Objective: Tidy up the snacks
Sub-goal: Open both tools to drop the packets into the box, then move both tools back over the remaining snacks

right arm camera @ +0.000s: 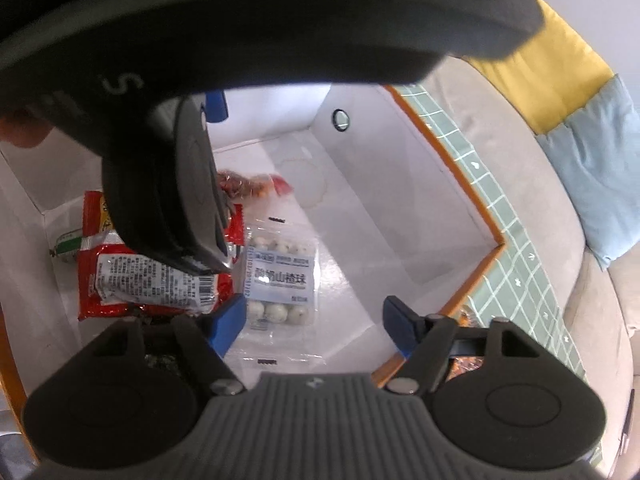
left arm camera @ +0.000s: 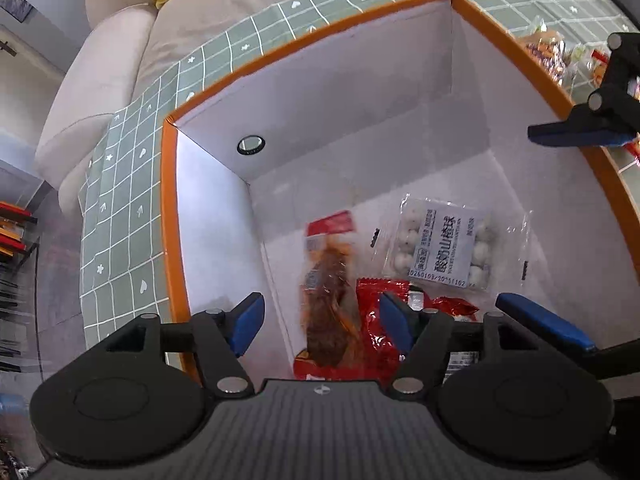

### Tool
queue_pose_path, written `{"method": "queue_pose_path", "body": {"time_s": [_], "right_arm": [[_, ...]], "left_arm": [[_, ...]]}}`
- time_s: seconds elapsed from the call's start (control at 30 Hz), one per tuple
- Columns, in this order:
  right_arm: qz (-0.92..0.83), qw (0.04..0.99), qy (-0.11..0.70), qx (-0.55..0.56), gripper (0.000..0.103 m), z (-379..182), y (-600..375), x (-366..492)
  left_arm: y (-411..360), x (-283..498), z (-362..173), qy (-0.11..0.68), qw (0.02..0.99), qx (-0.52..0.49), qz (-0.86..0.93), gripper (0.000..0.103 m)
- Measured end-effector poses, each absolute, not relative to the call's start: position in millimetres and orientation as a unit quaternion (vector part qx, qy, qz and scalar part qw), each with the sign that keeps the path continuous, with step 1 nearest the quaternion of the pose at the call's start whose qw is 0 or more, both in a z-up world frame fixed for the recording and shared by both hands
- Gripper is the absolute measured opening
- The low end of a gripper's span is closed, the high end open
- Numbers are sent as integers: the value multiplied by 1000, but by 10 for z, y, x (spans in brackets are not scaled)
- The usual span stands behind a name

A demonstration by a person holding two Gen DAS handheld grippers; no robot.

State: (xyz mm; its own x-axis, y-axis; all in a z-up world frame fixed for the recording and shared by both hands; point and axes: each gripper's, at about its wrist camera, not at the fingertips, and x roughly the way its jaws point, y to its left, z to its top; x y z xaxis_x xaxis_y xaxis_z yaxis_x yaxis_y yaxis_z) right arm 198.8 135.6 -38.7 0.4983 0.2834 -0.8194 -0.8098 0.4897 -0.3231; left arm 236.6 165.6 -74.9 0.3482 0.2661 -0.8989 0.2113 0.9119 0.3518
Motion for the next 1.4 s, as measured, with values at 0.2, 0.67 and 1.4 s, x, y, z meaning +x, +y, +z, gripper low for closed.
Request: {"method": "queue_pose_path", "body": {"time_s": [0.2,0.67,1.4], "right_arm": [[340,805,339,-349,78,-205,1150,1853],[273,861,341,-259,84,113,464,1646],[98,919,377,-60,88,-291,-1297,1338]], "left_arm": [[1622,2288,-585,556,811,180,20,78],[1363,1882,-116,509,855,99,32,78],[270,1449,-258,424,904,23,-47,78]]}}
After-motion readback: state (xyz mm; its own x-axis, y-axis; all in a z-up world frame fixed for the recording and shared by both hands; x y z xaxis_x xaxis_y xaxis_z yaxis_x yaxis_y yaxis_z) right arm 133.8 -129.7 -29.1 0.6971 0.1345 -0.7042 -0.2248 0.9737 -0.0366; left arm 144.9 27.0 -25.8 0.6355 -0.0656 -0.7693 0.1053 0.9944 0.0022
